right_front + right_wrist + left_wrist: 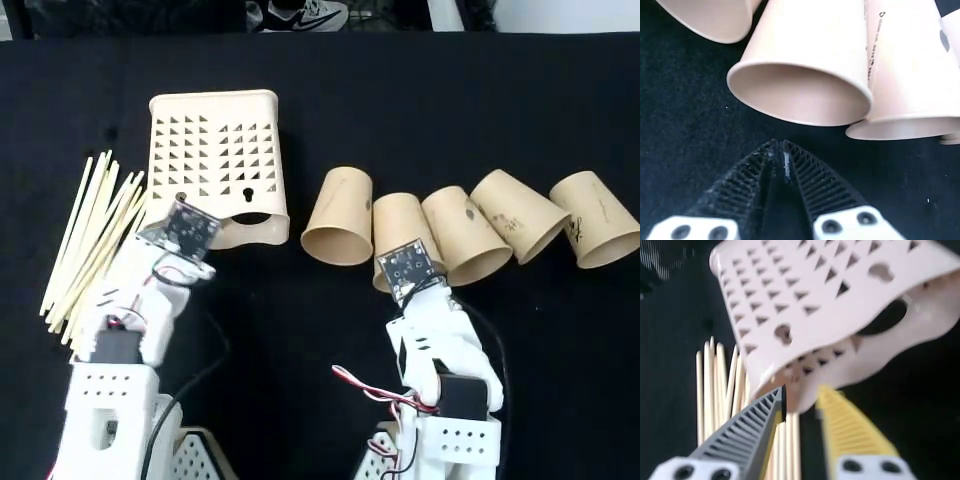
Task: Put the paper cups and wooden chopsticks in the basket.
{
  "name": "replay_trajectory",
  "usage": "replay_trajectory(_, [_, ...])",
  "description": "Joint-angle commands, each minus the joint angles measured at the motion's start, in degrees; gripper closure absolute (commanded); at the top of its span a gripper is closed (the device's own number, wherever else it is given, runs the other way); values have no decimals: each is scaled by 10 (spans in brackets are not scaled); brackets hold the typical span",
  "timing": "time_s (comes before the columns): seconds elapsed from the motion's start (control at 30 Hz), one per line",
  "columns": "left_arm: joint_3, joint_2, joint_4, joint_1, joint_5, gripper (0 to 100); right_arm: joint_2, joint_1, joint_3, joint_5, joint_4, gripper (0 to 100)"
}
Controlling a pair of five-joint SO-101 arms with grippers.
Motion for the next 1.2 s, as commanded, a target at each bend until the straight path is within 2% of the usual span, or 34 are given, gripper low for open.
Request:
replay_trajectory(0.0, [-109,3,84,-84,-91,752,-2,8,-2,-6,-6,985])
replay_trajectory(0.1, [-105,4,75,-114,-115,753,-2,6,-2,-6,-6,985])
replay_trajectory(0.17, [-72,6,27,-120,-113,753,-2,5,-2,-6,-7,985])
replay_trajectory(0.37, [7,112,-185,-110,-10,753,-2,5,-2,-6,-9,985])
replay_trajectory(0.67, [-92,438,-409,-99,180,762,-2,6,-2,-6,-9,985])
replay_trajectory(0.8, [-98,505,-484,-74,185,893,-2,6,-2,-6,-9,985])
replay_trajectory(0.87, [-93,504,-503,-57,186,983,-2,6,-2,-6,-9,985])
replay_trajectory(0.93, [-92,489,-504,-52,187,948,-2,6,-2,-6,-9,985])
replay_trajectory(1.03, [-88,441,-498,-54,188,973,-2,6,-2,-6,-9,985])
replay_trajectory(1.1, [-87,398,-462,-51,193,973,-2,6,-2,-6,-9,985])
replay_trajectory(1.17, [-106,347,-373,-47,224,973,-2,6,-2,-6,-9,985])
